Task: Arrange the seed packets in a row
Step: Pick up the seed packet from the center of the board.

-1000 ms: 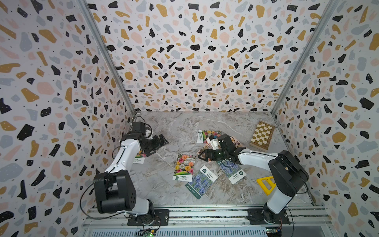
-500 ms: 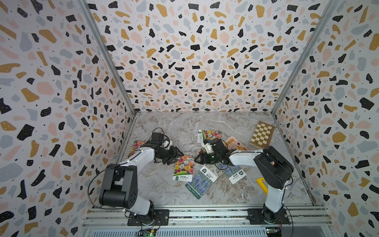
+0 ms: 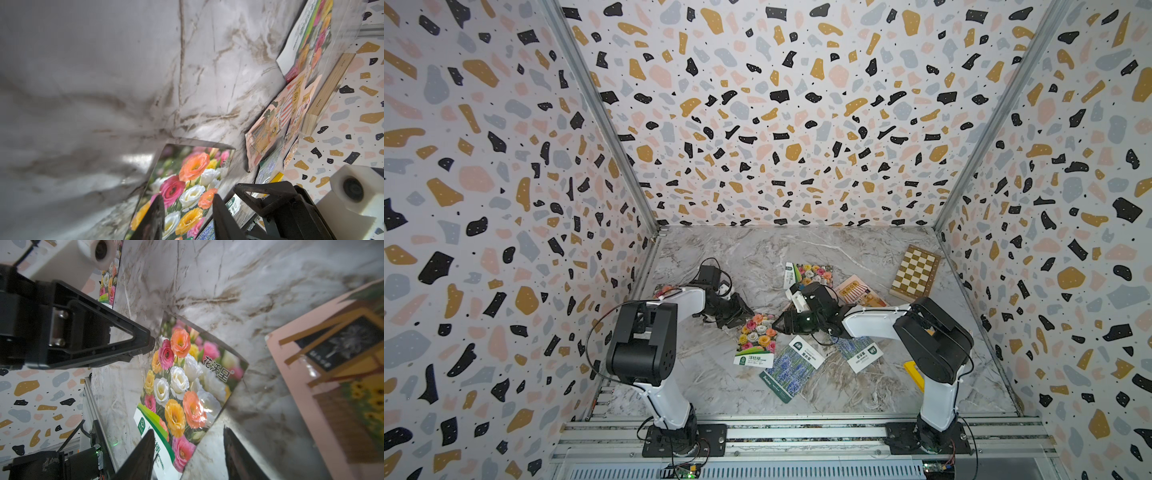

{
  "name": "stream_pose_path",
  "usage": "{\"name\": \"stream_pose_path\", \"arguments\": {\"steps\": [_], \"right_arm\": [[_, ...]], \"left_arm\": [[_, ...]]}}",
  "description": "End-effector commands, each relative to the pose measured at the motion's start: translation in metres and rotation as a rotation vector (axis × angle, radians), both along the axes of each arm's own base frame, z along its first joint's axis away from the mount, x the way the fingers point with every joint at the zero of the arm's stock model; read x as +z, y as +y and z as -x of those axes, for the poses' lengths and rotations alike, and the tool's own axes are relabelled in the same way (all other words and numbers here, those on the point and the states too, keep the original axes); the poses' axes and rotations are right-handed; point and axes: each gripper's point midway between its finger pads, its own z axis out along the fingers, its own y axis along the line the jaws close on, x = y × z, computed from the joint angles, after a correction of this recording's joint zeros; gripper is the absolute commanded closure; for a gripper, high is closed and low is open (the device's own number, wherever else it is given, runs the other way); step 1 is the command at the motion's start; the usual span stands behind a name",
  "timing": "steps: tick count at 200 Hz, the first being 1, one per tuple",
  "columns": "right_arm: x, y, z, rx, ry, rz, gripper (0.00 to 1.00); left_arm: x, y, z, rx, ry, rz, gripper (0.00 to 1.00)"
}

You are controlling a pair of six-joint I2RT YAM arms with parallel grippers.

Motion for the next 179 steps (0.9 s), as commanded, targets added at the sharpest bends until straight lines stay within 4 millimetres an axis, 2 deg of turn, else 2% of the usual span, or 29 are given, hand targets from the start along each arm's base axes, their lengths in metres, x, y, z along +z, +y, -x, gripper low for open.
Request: {"name": "stream_pose_path", "arguments": {"steps": [1,47,93,127,147,179], "right_arm": [[0.005,0.006,-0.004,-0.011,0.009,-0.021,0.48],[-0.005,0.006,-0.008,-0.058,0.045,-0.008,0.52],[-0.004,0.016,-0.011,-0.054,0.069,-0.047,0.52],[-0.013,0.021,-0.012,-0.066,0.103,-0.055,0.55],[-0.007,0.028,-0.009,-0.044,0.125,-0.105,0.55],[0.018,0.037,-0.005,0.003,0.136,-0.212,0.55]], "left_arm": [[-0.01,0.003,0.004,0.006,0.008,-0.023,0.64],[-0.039,0.016,0.026,0.023,0.1,-0.114,0.7],[-0.05,0.021,0.035,0.029,0.131,-0.139,0.73],[-0.057,0.023,0.042,0.033,0.148,-0.146,0.74],[-0.062,0.023,0.046,0.035,0.161,-0.148,0.74],[-0.067,0.024,0.051,0.039,0.167,-0.152,0.75]]}}
